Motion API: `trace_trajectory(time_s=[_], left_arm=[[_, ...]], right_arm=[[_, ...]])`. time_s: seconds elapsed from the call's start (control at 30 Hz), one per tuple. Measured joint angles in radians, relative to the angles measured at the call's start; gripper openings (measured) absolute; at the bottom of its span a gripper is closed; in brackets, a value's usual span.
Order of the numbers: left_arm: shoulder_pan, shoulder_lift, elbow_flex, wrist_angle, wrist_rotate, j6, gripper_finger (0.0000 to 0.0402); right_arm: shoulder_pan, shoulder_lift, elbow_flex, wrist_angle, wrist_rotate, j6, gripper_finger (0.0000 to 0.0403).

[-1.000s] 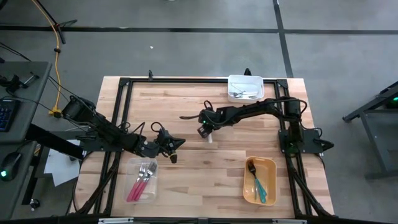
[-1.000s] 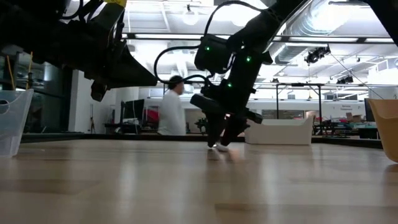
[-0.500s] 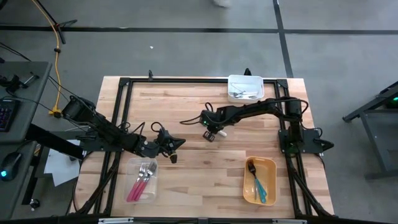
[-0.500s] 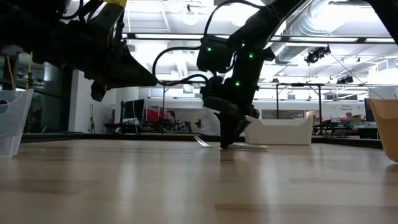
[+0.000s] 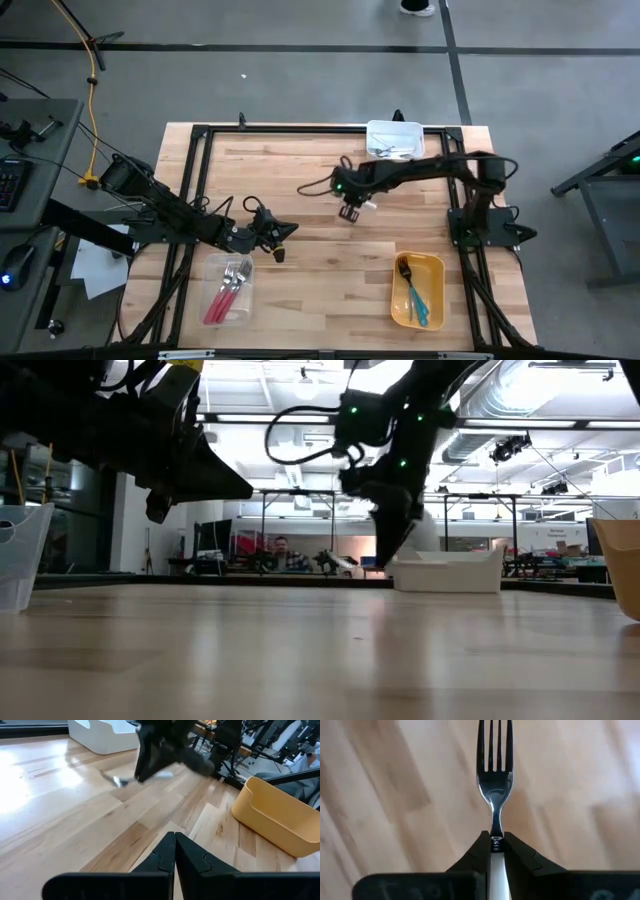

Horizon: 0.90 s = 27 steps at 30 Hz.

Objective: Sort silverware by color (type)
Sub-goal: Put the white fork into the white bin

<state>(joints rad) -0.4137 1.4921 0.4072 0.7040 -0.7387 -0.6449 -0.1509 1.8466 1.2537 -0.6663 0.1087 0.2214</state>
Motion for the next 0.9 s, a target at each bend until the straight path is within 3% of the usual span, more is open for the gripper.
trace_trajectory(time_s=[0.23,0.5,0.73,0.9], left_arm=[[0.0,0.0,0.0,0.0,0.0,0.013,0.0],[0.001,0.0,0.0,0.001,0.0,0.021,0.0],[0.012,0.0,0.0,0.001,0.0,0.021,0.0],[0.014,0.0,0.0,0.001,0.001,0.018,0.0]], right_arm=[[-0.118,-0.142,0.0,-0.138,0.117,-0.082,0.0025],[-0.403,-0.265,0.0,-0.188,0.142,-0.322,0.0026],[-0.628,-0.205,-0.013,-0.109,0.06,-0.552,0.0027],[-0.702,-0.162,-0.051,-0.078,0.038,-0.619,0.0027]])
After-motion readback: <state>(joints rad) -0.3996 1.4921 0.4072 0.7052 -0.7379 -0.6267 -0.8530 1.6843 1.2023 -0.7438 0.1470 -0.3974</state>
